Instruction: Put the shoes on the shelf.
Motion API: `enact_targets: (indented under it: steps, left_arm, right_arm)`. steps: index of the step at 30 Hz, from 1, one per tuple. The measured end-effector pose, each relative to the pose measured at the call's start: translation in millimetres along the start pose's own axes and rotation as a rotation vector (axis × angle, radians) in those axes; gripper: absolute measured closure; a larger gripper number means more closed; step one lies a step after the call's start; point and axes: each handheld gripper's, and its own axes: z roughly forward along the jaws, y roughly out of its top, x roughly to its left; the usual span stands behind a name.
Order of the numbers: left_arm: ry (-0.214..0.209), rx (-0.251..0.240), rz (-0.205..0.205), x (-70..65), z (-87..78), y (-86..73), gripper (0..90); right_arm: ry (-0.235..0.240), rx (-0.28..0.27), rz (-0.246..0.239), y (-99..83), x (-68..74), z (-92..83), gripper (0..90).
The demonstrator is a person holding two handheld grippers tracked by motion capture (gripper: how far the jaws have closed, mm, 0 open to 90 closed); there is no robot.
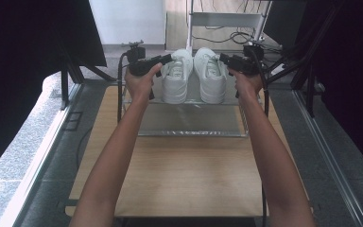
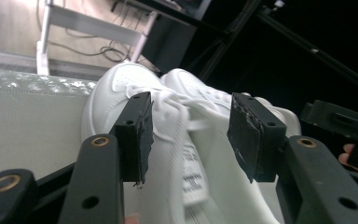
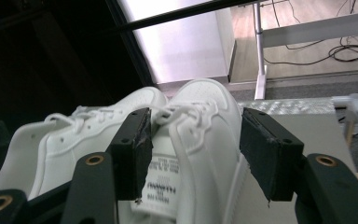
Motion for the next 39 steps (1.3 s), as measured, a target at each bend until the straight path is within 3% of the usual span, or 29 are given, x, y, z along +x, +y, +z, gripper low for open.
enact_targets:
  steps: [4,11,19,23,29,39]
  left_arm:
    - [-0.025,0.008,0.003,-1.3,-16.6,-3.5,49.2]
    - [-0.03,0.038,0.056,-1.4,-38.3,-11.4,50.5]
    - [-0.028,0.131,0.117,8.4,-48.3,-38.9,58.3]
    - [-0.034,0.165,0.12,12.5,-49.7,-52.6,62.2]
    - [-0.001,0.183,0.128,18.8,-46.9,-68.4,62.6]
    - [-0.01,0.209,0.135,17.4,-41.1,-76.5,64.8]
  right_arm:
    - [0.002,-0.006,-0.004,-5.4,-4.6,-16.6,44.7]
    - [0.018,0.013,-0.047,-16.9,-15.6,-38.2,46.1]
    - [0.072,0.057,-0.115,-38.9,-26.5,-49.4,49.2]
    - [0.098,0.089,-0.139,-51.4,-29.7,-51.6,53.6]
    - [0.096,0.136,-0.182,-66.7,-32.9,-48.3,62.1]
    - [0.066,0.172,-0.241,-71.6,-26.6,-35.6,74.5]
